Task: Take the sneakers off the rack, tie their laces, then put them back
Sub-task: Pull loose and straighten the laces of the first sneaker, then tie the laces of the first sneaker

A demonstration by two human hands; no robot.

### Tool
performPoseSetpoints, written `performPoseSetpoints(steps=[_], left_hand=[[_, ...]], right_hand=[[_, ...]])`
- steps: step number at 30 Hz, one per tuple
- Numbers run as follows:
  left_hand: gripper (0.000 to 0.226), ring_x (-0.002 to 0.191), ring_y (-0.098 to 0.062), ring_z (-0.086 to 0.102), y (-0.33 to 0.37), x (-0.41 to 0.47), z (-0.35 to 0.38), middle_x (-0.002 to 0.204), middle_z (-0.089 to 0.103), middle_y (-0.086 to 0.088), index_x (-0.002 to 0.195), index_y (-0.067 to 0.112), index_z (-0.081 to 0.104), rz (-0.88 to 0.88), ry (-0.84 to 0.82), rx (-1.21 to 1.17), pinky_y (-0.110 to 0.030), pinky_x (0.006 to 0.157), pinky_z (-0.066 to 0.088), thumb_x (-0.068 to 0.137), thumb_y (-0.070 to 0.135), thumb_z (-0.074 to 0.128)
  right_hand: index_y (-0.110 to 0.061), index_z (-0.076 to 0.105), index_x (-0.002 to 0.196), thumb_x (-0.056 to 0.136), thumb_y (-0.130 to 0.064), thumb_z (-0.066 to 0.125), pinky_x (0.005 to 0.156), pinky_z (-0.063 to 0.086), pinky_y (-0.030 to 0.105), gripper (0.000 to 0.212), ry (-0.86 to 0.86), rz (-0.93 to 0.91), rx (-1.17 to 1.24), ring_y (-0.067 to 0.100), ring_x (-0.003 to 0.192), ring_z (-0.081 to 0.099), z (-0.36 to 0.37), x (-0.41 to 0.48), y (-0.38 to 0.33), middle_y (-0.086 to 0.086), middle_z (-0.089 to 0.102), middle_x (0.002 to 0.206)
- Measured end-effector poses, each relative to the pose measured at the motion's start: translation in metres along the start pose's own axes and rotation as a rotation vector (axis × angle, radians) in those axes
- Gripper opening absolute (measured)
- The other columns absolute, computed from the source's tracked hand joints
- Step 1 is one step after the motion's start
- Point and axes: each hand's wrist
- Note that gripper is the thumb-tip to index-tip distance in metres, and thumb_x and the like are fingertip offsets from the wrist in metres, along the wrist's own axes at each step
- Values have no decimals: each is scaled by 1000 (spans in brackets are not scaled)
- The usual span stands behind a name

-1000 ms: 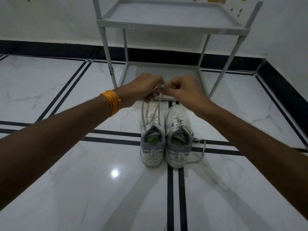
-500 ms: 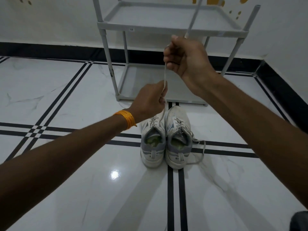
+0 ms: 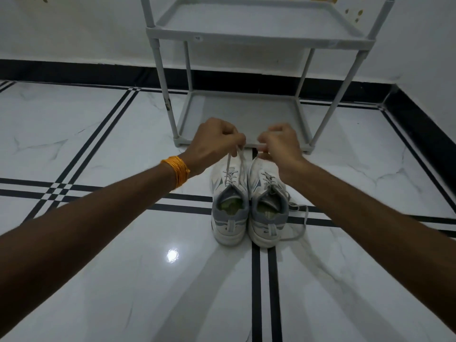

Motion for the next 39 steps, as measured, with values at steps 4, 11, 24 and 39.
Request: performPoseSetpoints(steps=[4,11,24,39], left_hand=[[29,50,-7,52,1,2,-5,61,64,-6,73,2,72,-90,-12,-128,-15,46,40,87,24,59],[31,51,-10,55,-2,3,-9,62,69,-3,72,6,72,-93,8,-165,-19,48,43,91,25,56],[24,67,-33,58,-146,-26,-61,73,69,-19,74,3,69,-109,7,846,-38,68,52,87,24,71],[10,74,-26,62,-100,-36,41,96,70,-14,94,6,63,-80,-176,406,-38,73,56,93,16,60]], right_hand=[[-12,58,98,92,-14,57,60,54,25,7,-138,-335,-46,20,84,71,6,-25,-12,11,69,96],[-5,59,104,87,-13,69,53,49,23,22,-409,-120,-36,11,61,65,-3,-20,-11,5,70,78],[-10,72,76,70,-25,85,62,48,28,21,92,-257,-1398,26,64,67,-84,31,57,9,70,70],[-13,73,88,85,-9,61,69,53,35,13,-425,-478,-1001,23,78,67,7,-4,77,7,73,86]])
Point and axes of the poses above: each hand's wrist, its own x-axis towards the middle knuckle, its own z-axis out of the palm, y = z × x
